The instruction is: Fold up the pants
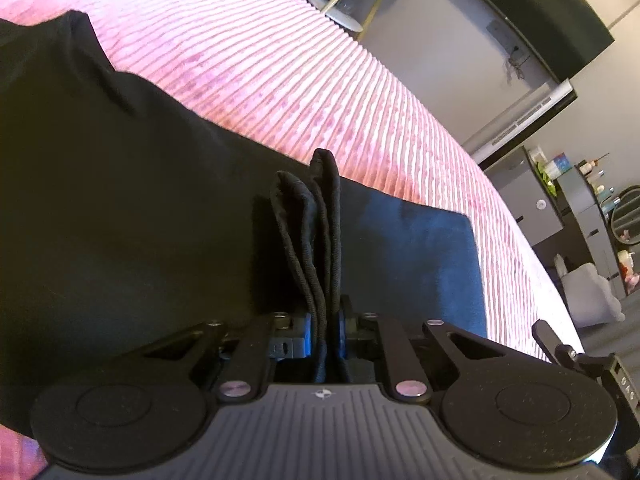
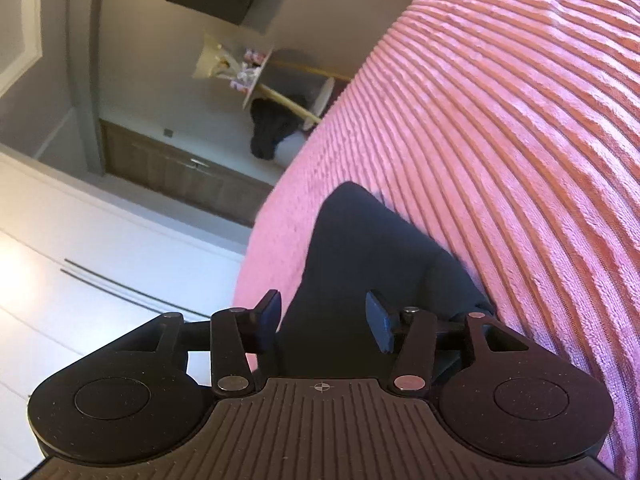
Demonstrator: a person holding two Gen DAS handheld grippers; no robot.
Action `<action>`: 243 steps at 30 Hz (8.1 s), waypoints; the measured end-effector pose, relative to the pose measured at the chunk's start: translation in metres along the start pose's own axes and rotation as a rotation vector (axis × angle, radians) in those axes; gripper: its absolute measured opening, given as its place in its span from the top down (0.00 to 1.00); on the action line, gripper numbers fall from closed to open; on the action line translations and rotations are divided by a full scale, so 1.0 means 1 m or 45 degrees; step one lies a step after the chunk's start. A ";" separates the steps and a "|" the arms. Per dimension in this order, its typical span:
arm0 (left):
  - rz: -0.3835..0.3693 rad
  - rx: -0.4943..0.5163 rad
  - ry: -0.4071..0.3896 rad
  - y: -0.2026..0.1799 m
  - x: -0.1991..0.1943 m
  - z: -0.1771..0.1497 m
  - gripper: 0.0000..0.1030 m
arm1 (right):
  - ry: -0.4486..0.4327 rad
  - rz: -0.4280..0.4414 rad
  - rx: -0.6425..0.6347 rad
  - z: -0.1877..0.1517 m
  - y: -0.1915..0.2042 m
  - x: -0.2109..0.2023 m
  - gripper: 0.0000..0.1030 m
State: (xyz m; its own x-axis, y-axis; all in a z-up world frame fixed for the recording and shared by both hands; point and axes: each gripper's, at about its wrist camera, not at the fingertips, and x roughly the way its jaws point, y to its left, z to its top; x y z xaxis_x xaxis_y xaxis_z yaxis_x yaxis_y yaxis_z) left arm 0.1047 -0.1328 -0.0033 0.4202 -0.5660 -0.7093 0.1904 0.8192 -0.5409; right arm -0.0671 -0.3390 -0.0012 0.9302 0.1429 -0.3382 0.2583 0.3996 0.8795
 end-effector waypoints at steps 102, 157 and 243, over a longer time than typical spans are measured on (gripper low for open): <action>0.382 -0.759 -0.838 0.308 -0.289 -0.010 0.04 | 0.302 -0.322 -0.470 -0.063 0.080 0.135 0.43; 0.187 0.371 -0.433 0.013 -0.207 -0.046 0.04 | 0.315 -0.001 -0.314 -0.057 0.088 0.091 0.24; 0.281 0.103 -0.270 0.091 -0.167 -0.027 0.04 | 0.475 -0.446 -0.681 -0.122 0.126 0.089 0.95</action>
State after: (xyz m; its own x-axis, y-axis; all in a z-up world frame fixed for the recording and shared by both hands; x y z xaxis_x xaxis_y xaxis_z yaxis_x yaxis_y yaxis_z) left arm 0.0279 0.0340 0.0532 0.6333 -0.3487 -0.6909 0.1406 0.9297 -0.3404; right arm 0.0161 -0.1660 0.0386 0.6411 0.1862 -0.7445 0.2728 0.8514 0.4479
